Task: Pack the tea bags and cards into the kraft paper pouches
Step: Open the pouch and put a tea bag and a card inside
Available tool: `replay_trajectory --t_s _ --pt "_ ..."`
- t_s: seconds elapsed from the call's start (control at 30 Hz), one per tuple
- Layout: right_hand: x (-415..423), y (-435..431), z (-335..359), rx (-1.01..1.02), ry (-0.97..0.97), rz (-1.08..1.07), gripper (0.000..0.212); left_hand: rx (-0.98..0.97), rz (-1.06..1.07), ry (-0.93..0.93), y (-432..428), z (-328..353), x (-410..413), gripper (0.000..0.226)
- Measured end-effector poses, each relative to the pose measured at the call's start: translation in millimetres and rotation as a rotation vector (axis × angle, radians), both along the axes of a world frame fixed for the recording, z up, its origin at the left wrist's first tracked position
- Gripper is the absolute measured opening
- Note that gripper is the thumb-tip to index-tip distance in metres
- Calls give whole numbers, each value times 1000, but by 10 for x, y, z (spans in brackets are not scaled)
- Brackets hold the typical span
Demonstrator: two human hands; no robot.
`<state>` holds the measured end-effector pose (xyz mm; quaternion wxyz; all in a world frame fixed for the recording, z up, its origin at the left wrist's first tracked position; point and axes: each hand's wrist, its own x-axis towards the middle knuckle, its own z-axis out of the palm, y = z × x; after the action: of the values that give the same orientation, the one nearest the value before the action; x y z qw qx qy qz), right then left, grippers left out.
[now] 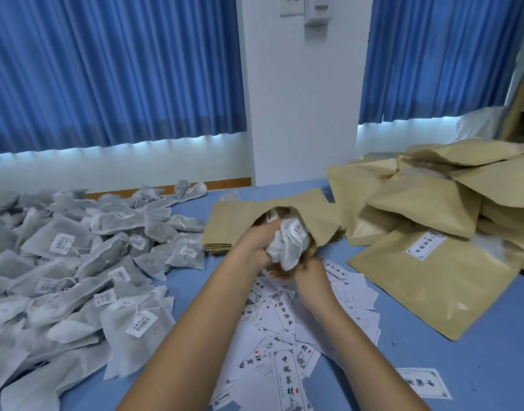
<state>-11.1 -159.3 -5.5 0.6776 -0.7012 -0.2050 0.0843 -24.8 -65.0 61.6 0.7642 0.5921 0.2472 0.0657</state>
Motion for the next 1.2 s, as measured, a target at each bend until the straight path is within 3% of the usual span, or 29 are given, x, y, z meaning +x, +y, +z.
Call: replay_trajectory --t_s 0.13,0.27,0.37,0.43,0.53,0.67,0.73,0.8,0.87,0.97,1.13,1.2 --pt "-84 66 -25 145 8 56 23 215 197 -66 110 -26 247 27" --pt "-152 120 -66 154 7 46 35 627 270 -56 122 -52 351 24" --pt "-122 119 -71 236 84 9 39 1024 149 123 128 -74 390 28" --pt "-155 93 -49 285 129 51 36 1126 93 240 105 2 407 30" --pt "-219 101 -78 93 67 121 22 1146 164 310 185 126 396 31" --pt "-351 149 -10 98 -48 363 29 1523 -68 680 453 -42 204 44" --pt "-334 134 29 199 18 376 38 1518 -190 726 448 -17 79 43" --pt "-219 121 16 292 157 272 34 1542 -163 589 367 99 85 45" --pt "-116 118 9 276 226 142 27 1535 -149 465 182 112 122 42" --pt "-107 165 5 257 240 149 29 1587 -206 390 -88 -69 132 41" --pt "-206 137 -64 234 153 362 21 1397 -183 656 233 -26 171 49" --pt "-216 137 -90 187 109 388 20 1288 -144 653 333 13 70 45"
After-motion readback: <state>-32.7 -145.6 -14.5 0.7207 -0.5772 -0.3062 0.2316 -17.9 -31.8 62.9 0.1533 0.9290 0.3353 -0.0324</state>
